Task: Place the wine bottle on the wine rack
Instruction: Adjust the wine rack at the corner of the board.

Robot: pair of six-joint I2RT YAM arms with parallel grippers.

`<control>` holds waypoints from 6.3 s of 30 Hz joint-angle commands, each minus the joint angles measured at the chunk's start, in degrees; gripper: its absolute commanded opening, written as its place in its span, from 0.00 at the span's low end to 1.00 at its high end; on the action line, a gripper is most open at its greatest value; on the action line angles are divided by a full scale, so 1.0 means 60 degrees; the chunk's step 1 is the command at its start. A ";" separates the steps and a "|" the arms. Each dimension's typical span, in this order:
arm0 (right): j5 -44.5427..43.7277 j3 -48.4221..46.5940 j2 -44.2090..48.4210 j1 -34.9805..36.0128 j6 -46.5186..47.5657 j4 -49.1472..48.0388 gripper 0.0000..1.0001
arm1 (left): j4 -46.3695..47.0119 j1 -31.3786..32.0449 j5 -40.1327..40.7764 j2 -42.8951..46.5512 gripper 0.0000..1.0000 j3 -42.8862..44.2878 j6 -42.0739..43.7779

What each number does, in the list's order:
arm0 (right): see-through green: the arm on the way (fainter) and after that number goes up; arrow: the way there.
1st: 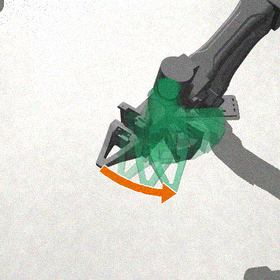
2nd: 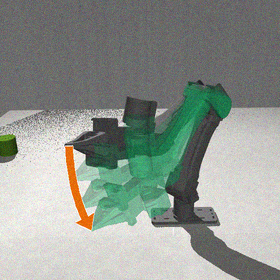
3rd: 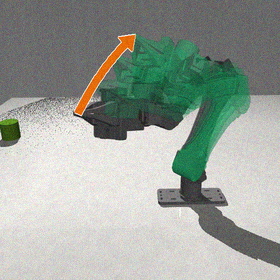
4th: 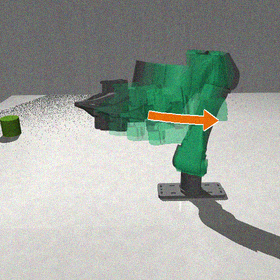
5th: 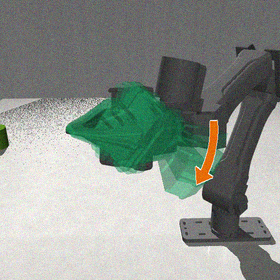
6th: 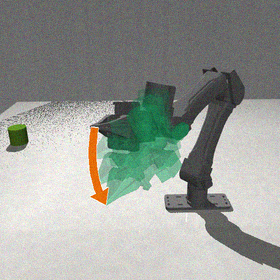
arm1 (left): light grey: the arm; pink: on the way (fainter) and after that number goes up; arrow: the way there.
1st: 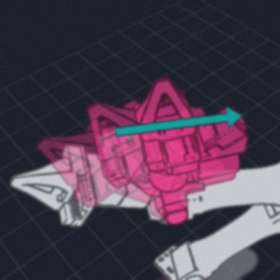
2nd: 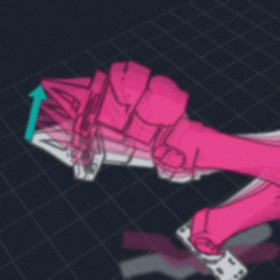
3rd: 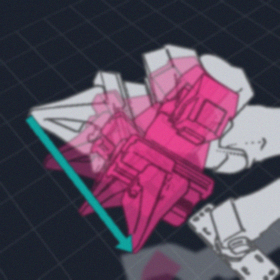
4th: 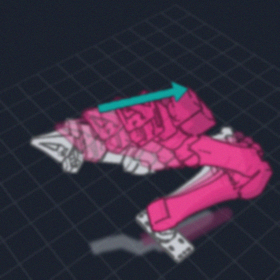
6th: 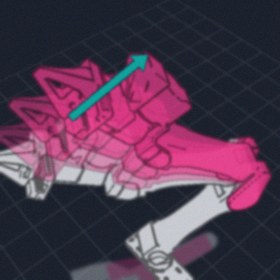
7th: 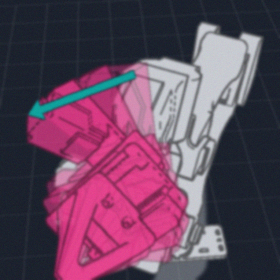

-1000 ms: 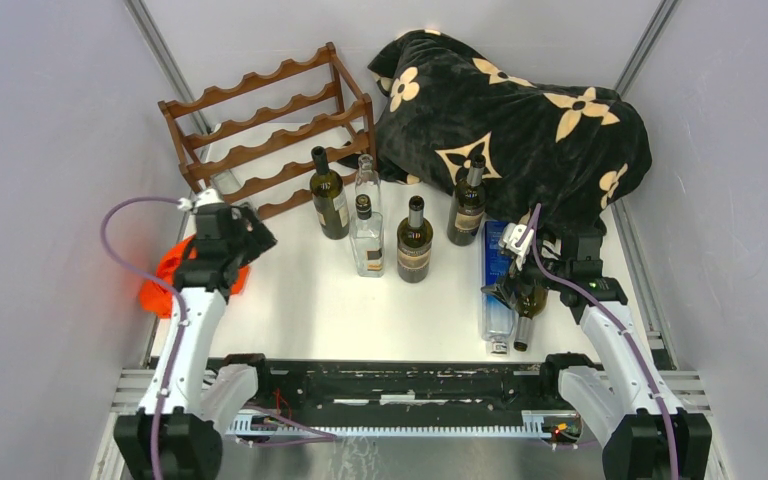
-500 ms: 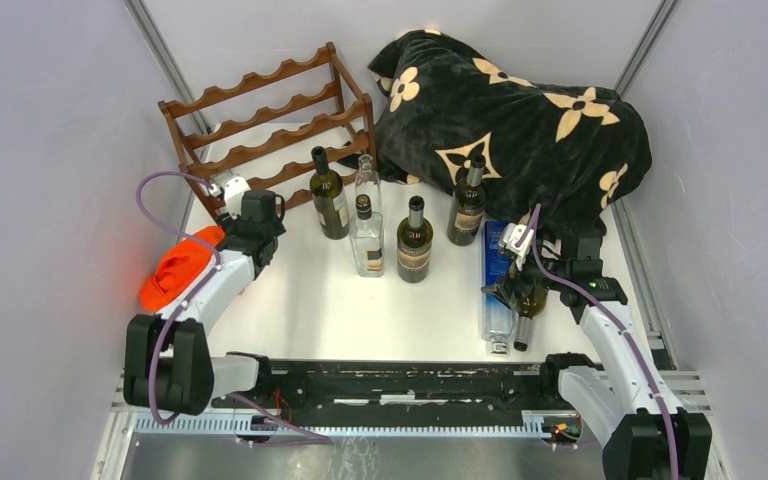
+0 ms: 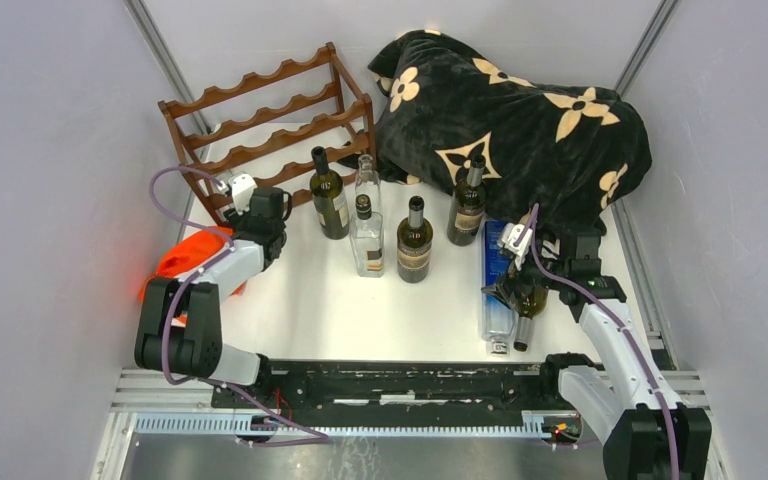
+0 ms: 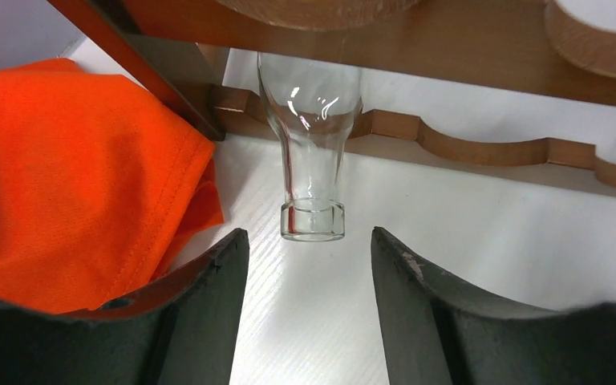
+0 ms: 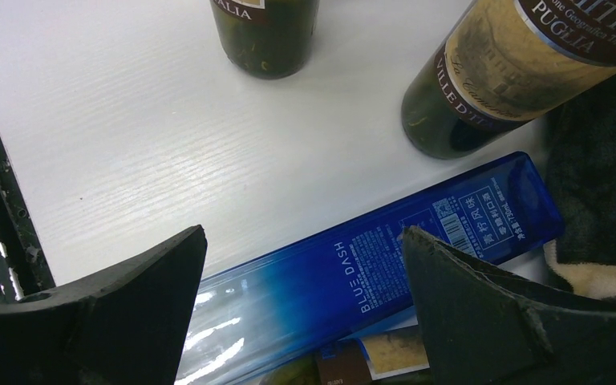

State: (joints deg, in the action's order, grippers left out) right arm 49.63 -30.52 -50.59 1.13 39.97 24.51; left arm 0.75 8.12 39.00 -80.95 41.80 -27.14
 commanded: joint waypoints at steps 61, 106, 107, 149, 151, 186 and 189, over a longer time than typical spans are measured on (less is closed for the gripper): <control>-0.0225 -0.0246 -0.0194 0.0254 0.0165 -0.0174 0.98 | 0.0490 0.0402 0.2266 -0.2135 0.53 0.1496 0.2868; -0.0258 -0.0275 -0.0076 0.0382 0.0253 -0.0072 0.98 | 0.0257 0.0056 0.1396 -0.3398 0.02 0.1595 0.3071; -0.0269 -0.0274 -0.0077 0.0371 0.0254 -0.0079 0.98 | 0.0243 0.0041 0.1382 -0.3386 0.02 0.1638 0.3081; -0.0360 -0.0274 -0.0194 0.0416 0.0297 -0.0057 0.98 | 0.0243 -0.0429 0.2245 -0.3873 0.41 0.2678 0.3394; -0.0361 -0.0274 -0.0189 0.0421 0.0297 -0.0057 0.98 | 0.0212 -0.0430 0.2224 -0.3735 0.45 0.2613 0.3326; -0.0375 -0.0241 0.0019 0.0530 0.0311 -0.0086 0.98 | -0.1717 0.0003 0.0640 -0.3294 0.20 0.2243 0.1898; -0.0387 -0.0245 -0.0004 0.0530 0.0312 -0.0085 0.98 | -0.1721 -0.0060 0.0833 -0.3426 0.20 0.2359 0.1966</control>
State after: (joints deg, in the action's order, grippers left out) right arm 47.44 -30.52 -51.20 4.03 40.88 24.58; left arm -9.78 8.34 40.71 -100.95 52.99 -14.70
